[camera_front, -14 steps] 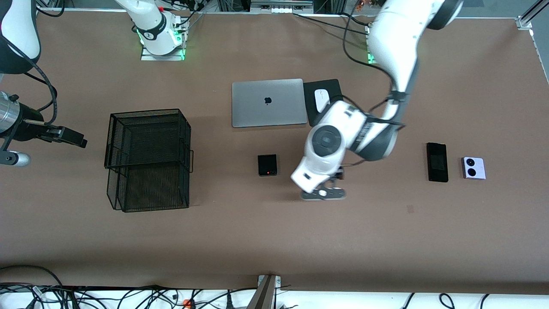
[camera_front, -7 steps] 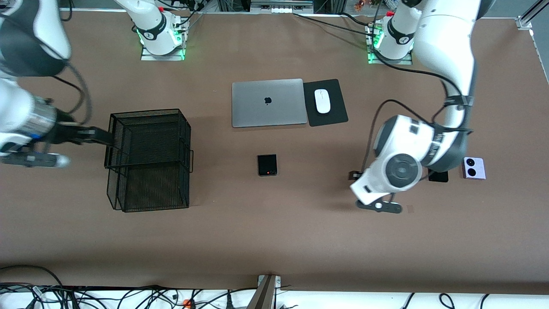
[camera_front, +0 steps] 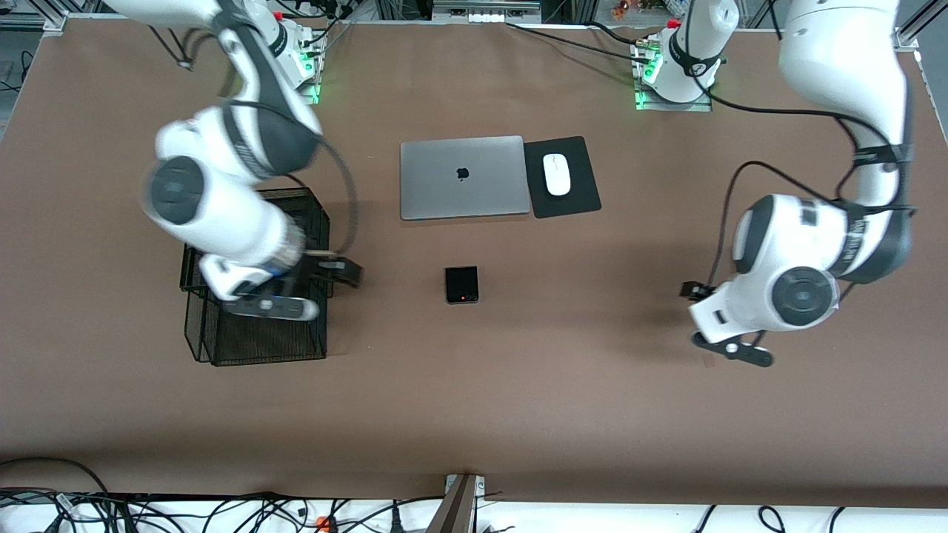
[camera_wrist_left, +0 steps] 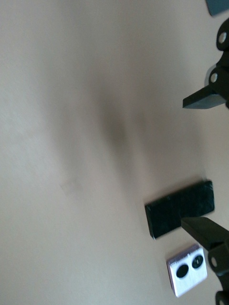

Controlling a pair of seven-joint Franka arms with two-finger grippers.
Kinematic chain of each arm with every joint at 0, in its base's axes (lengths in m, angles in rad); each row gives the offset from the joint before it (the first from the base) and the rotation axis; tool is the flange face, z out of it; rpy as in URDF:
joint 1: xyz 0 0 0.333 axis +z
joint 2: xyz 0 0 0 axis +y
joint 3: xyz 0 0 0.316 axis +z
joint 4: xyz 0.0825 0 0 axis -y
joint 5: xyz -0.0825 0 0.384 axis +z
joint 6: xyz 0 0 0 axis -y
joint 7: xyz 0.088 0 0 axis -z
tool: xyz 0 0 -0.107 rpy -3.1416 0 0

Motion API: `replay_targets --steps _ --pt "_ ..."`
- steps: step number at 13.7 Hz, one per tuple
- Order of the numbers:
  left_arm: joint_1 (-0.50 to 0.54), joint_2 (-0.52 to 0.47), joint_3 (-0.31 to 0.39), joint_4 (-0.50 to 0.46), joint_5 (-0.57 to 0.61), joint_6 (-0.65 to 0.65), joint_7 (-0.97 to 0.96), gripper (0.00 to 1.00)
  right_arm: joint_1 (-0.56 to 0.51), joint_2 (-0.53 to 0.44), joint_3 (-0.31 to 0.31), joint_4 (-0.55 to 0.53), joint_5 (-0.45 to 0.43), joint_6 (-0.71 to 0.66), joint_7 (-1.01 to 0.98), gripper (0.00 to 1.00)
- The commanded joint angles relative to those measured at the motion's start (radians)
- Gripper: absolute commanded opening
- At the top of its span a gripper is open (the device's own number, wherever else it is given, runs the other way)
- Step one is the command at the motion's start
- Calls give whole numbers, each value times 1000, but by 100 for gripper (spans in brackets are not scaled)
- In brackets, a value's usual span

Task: Place phones with both arms
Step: 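Reach the right gripper to the flip phone while the left gripper returns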

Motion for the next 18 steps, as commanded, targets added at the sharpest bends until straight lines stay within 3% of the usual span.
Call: replay_targets --steps 1,5,8,12,18 --pt "69 -59 -15 -105 19 70 74 100 114 153 -14 130 -83 55 127 100" --pt "132 -72 -15 -176 19 168 137 100 228 302 -20 173 -91 231 242 100" --pt "166 -112 -20 -240 19 212 160 100 257 354 -26 170 -144 257 262 100" --pt "197 -132 -23 -290 14 254 167 100 275 410 -26 164 -145 317 261 100" --pt "204 -151 -23 -392 13 376 167 100 300 413 -26 144 -160 325 256 100"
